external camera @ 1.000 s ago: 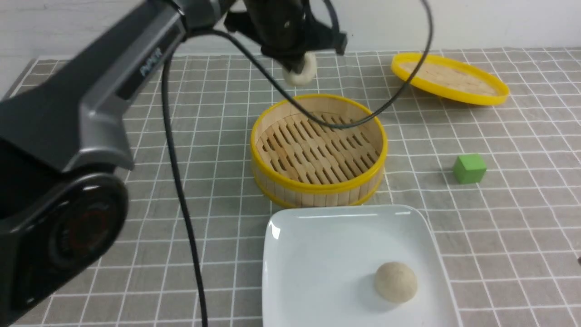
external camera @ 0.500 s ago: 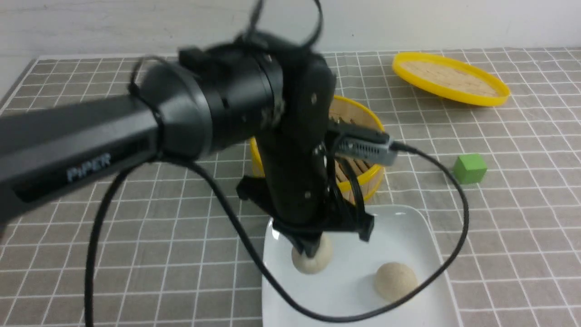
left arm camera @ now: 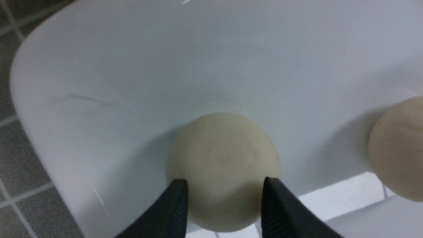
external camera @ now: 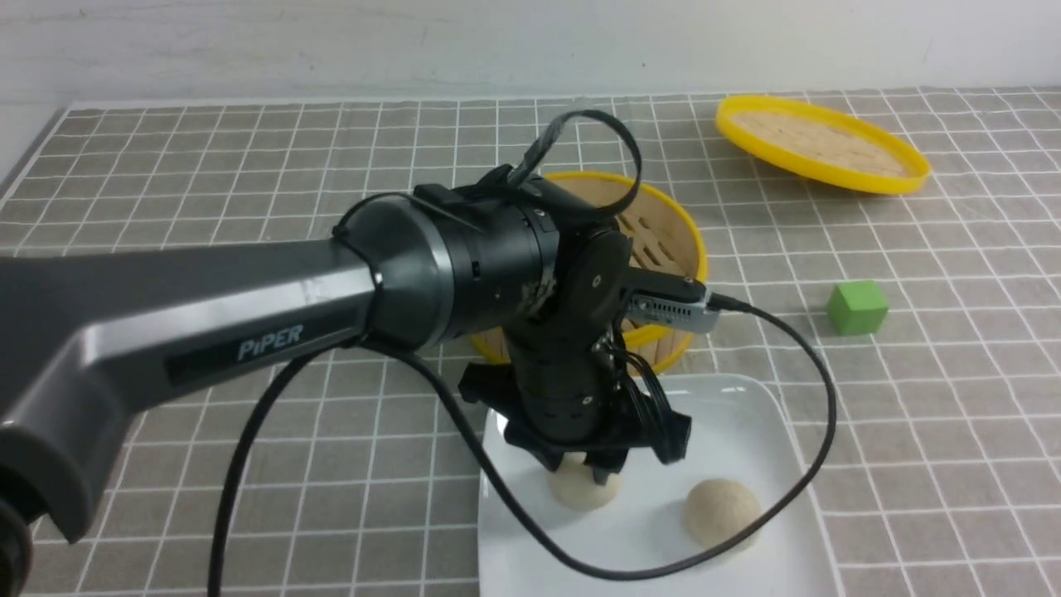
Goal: Put the steamed buns into the plate on the grey tablecloth.
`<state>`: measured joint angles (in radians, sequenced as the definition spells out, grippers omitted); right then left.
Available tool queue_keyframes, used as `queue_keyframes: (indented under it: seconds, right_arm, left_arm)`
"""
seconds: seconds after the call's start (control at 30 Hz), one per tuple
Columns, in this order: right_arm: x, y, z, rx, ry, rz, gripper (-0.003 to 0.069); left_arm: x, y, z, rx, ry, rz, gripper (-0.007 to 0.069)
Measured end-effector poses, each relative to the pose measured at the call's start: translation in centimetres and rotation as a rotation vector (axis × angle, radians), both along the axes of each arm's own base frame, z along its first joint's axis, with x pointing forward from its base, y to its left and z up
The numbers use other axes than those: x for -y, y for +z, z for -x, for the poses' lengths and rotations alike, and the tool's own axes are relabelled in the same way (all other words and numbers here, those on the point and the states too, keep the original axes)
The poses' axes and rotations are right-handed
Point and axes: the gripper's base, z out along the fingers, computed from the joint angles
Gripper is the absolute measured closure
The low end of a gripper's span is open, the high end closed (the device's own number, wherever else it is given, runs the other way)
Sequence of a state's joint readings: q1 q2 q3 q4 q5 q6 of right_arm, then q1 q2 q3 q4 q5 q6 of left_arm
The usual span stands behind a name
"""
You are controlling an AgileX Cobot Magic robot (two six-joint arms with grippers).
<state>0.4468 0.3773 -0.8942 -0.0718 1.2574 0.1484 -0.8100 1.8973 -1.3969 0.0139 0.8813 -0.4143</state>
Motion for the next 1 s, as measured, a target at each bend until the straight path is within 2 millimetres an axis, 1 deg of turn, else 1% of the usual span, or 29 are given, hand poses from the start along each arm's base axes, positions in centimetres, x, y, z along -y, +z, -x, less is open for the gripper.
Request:
queue_keyframes:
  seconds: [0.03,0.07,0.13,0.2,0.3,0.4,0.43,0.5,0.53,0.57,0.73,1.0]
  right_arm:
    - [0.6,0.0,1.2,0.037,-0.023,-0.052,0.0655]
    - [0.9,-0.2,1.7,0.053,-0.03,-0.069,0.0654]
    - [1.4,-0.7,2.7,0.086,-0.043,-0.095,0.0651]
    - [1.7,-1.9,3.2,0.13,-0.05,-0.11,0.065]
    - [1.5,-3.7,2.7,0.211,-0.047,-0.131,0.0648]
    - [0.9,-5.4,1.4,0.312,-0.031,-0.168,0.0647]
    - [0.8,-5.5,1.3,0.318,-0.029,-0.17,0.0647]
    - [0.0,-6.8,0.0,0.38,-0.012,-0.199,0.0647]
    - [0.0,-6.9,-0.1,0.383,-0.011,-0.202,0.0647]
    - [-0.3,-7.4,-0.5,0.402,-0.004,-0.214,0.0647]
    - [-0.7,-8.3,-1.2,0.442,0.007,-0.231,0.0647]
    - [-0.8,-8.3,-1.3,0.453,0.009,-0.236,0.0643]
  left_arm:
    - [0.1,0.2,-0.1,0.006,0.0,0.007,0.0242]
    - [0.2,0.4,-0.2,0.01,0.0,0.009,0.0219]
    - [0.3,0.9,-0.3,0.019,-0.002,0.012,0.019]
    - [0.5,1.6,-0.6,0.033,-0.002,0.026,0.017]
    - [0.7,2.4,-0.8,0.051,-0.005,0.032,0.0161]
    - [0.7,3.1,-0.9,0.071,-0.009,0.041,0.016]
    - [0.7,3.1,-0.9,0.072,-0.009,0.042,0.016]
    - [0.6,3.6,-0.9,0.083,-0.01,0.044,0.016]
    - [0.6,3.6,-0.9,0.083,-0.01,0.044,0.016]
    - [0.6,3.7,-0.9,0.084,-0.011,0.045,0.016]
    - [0.6,3.7,-0.9,0.085,-0.01,0.046,0.016]
    - [0.6,3.7,-0.9,0.085,-0.01,0.046,0.0162]
